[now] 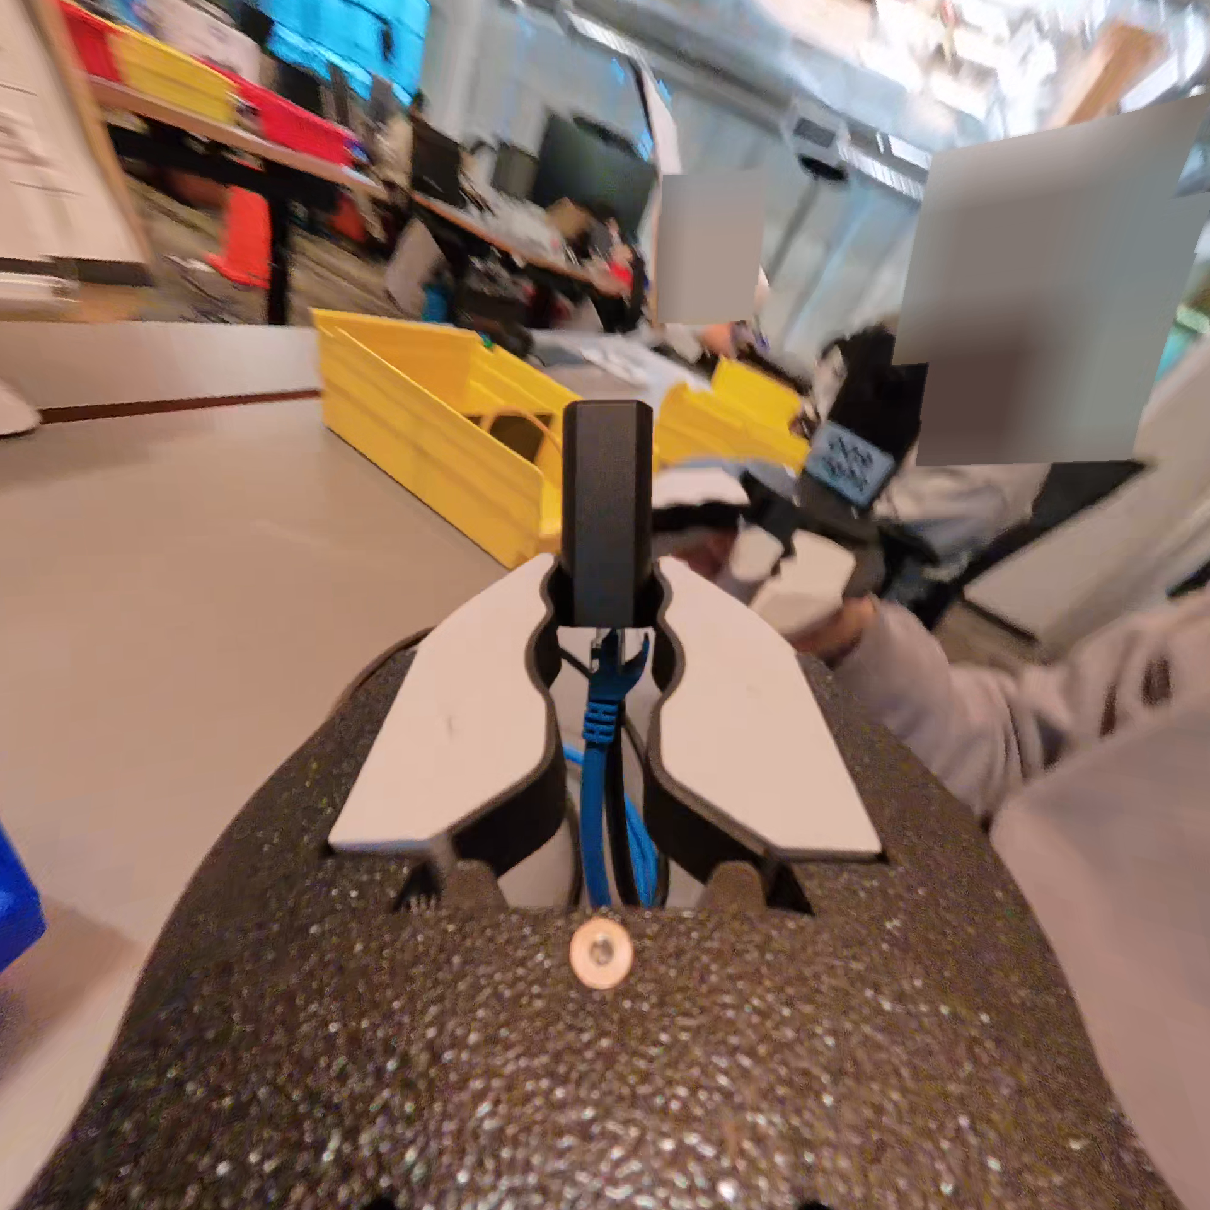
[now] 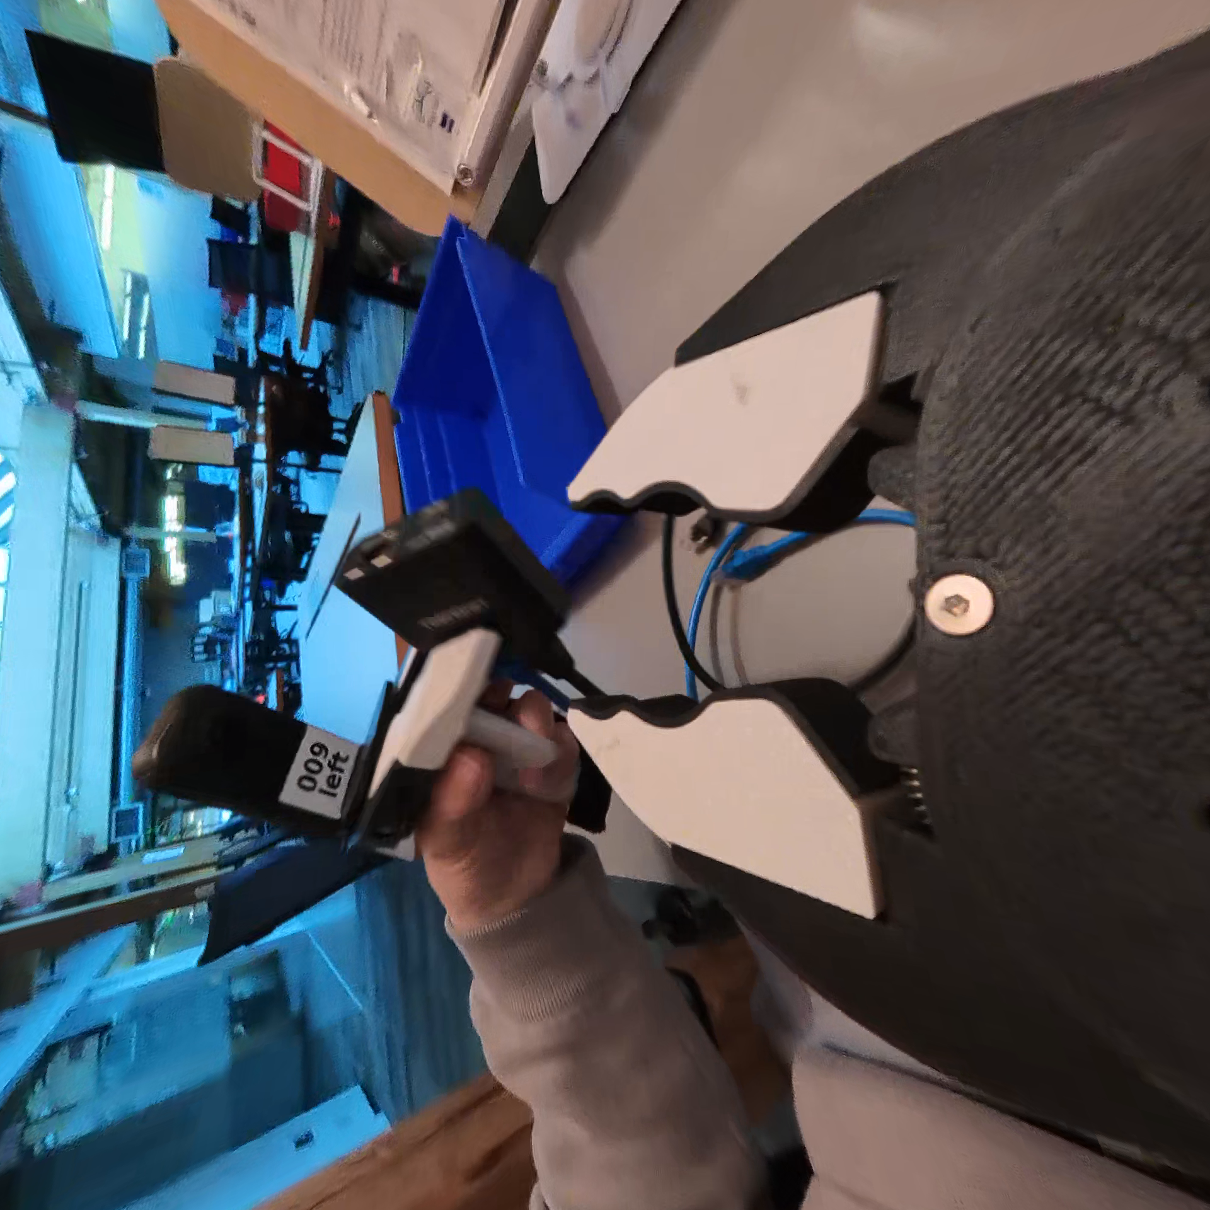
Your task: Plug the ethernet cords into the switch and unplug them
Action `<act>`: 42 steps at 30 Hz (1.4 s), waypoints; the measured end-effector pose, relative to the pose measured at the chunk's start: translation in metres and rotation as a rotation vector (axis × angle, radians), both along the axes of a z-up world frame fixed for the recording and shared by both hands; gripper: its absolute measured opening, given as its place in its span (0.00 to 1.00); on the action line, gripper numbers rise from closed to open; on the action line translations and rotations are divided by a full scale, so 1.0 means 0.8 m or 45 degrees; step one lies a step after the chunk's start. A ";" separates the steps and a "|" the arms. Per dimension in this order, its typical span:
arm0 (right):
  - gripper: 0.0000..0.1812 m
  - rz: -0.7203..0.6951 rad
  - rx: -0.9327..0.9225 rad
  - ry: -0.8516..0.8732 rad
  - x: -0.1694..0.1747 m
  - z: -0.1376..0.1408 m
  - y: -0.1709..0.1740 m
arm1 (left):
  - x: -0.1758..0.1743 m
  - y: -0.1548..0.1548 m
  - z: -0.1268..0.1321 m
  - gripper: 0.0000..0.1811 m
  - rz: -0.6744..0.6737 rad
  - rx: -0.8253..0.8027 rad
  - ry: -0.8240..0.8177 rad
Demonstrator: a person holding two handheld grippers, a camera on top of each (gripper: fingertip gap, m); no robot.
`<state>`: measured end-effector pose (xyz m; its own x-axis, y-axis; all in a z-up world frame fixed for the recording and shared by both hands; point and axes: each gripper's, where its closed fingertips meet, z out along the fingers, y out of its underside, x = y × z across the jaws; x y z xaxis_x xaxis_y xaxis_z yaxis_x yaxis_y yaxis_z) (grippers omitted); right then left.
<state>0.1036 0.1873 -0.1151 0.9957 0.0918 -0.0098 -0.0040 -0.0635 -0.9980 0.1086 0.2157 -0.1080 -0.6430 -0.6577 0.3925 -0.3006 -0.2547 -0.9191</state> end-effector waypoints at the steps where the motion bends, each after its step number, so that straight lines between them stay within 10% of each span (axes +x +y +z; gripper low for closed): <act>1: 0.31 -0.029 -0.018 0.009 0.000 -0.004 0.005 | 0.004 0.005 0.004 0.13 0.051 -0.052 -0.013; 9: 0.28 -0.294 0.118 0.073 0.016 0.001 0.023 | 0.014 -0.010 0.015 0.13 0.156 -0.205 -0.079; 13: 0.20 -0.128 0.336 0.290 0.015 0.034 0.005 | 0.007 -0.023 0.021 0.13 0.086 -0.118 -0.213; 21: 0.42 -0.210 0.337 0.571 0.030 0.029 0.004 | 0.017 -0.032 -0.005 0.12 0.328 0.636 -0.550; 27: 0.34 -0.149 0.276 0.559 0.022 0.018 0.011 | 0.021 -0.043 -0.015 0.13 0.426 0.878 -0.702; 34: 0.34 -0.322 -0.019 -0.243 0.036 0.019 -0.004 | -0.003 -0.038 -0.029 0.40 0.083 0.911 -0.410; 38: 0.34 -0.425 -0.217 -0.764 0.027 0.004 0.002 | -0.013 -0.038 0.035 0.26 0.271 0.629 -0.330; 42: 0.34 -0.450 -0.346 -1.092 0.009 -0.010 0.016 | -0.016 -0.052 0.001 0.25 0.225 0.707 -0.067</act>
<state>0.1108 0.2001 -0.1228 0.6440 -0.1129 0.7566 0.6560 -0.4273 -0.6221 0.0954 0.1743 -0.1068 -0.5142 -0.8547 -0.0711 -0.2478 0.2274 -0.9418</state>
